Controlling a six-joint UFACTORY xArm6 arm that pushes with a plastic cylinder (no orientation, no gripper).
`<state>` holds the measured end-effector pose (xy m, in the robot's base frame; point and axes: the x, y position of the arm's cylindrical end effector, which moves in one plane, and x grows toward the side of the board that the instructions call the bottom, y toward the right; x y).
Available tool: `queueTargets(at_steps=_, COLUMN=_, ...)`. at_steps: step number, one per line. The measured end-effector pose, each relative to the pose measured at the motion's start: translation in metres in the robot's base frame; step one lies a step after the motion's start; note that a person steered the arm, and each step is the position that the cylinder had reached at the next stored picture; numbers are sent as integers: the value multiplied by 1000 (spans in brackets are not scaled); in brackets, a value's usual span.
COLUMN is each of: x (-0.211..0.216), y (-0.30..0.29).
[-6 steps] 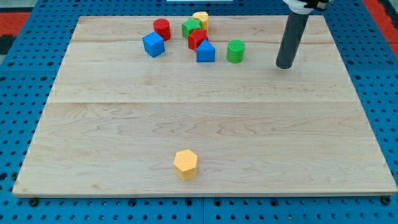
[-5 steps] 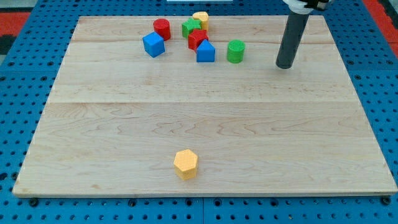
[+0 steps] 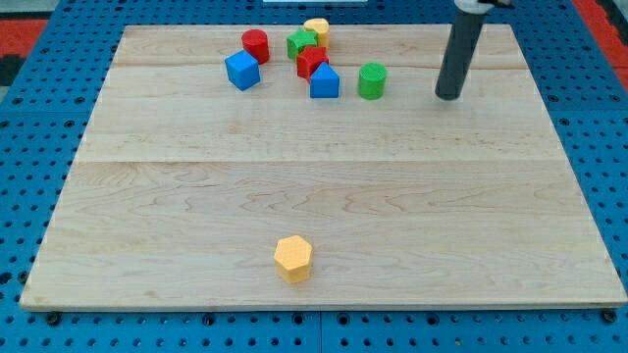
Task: Point at the yellow hexagon
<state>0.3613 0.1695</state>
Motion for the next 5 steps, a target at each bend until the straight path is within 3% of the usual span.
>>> queueTargets(at_steps=2, x=230, y=-36)
queueTargets(at_steps=3, x=257, y=-60)
queueTargets(at_steps=5, x=220, y=-205)
